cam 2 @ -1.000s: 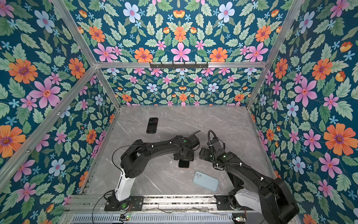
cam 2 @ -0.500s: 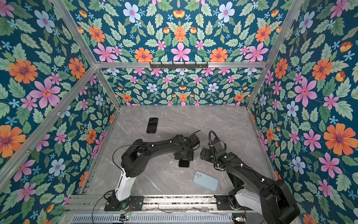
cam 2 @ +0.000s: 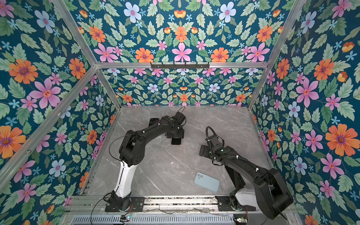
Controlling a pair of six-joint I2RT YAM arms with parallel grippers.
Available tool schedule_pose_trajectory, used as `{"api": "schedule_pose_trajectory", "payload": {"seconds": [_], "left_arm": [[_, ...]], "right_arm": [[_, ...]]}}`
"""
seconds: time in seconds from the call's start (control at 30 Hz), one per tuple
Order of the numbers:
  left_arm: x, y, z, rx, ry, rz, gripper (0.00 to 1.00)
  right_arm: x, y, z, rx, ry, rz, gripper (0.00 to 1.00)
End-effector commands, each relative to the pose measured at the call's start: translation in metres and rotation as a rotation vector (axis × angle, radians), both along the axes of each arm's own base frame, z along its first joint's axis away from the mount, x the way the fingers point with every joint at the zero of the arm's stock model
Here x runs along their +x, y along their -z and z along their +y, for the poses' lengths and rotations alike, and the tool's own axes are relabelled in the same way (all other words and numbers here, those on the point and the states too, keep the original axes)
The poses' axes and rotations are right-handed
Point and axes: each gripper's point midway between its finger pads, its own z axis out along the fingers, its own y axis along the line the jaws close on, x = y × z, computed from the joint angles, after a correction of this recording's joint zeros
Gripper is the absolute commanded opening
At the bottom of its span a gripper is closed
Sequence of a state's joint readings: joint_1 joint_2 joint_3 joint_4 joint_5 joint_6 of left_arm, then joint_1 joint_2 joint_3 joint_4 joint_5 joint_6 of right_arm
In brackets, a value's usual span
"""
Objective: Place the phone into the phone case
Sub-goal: 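Lift the cased phone with the left gripper toward the black phone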
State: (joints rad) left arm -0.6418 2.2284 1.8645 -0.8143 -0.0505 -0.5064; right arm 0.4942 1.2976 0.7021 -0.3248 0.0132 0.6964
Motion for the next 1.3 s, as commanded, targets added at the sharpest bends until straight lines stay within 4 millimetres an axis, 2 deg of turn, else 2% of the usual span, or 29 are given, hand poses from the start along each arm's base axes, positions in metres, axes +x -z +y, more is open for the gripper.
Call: {"api": "schedule_pose_trajectory", "payload": {"seconds": [0.0, 0.17, 0.3, 0.43, 0.6, 1.0, 1.27], "left_arm": [[0.027, -0.005, 0.017, 0.053, 0.051, -0.038, 0.52], [0.061, -0.007, 0.037, 0.056, 0.048, -0.071, 0.51], [0.073, -0.003, 0.053, 0.068, 0.029, -0.074, 0.5], [0.084, 0.003, 0.059, 0.071, 0.022, -0.073, 0.5], [0.086, 0.013, 0.066, 0.095, 0.016, -0.043, 0.5], [0.093, 0.024, 0.08, 0.084, -0.027, -0.026, 0.51], [0.106, 0.025, 0.076, 0.037, -0.039, -0.04, 0.51]], "right_arm": [[0.003, 0.003, 0.001, -0.011, 0.0, 0.014, 0.94], [0.007, 0.006, 0.006, -0.019, -0.011, 0.042, 0.93], [0.007, 0.006, 0.005, -0.021, -0.012, 0.04, 0.93], [0.007, 0.005, 0.005, -0.021, -0.013, 0.038, 0.93], [0.005, 0.006, 0.004, -0.018, -0.01, 0.038, 0.93], [0.005, 0.008, 0.006, -0.008, -0.014, 0.039, 0.93], [0.004, 0.009, 0.007, -0.002, -0.016, 0.043, 0.93]]}}
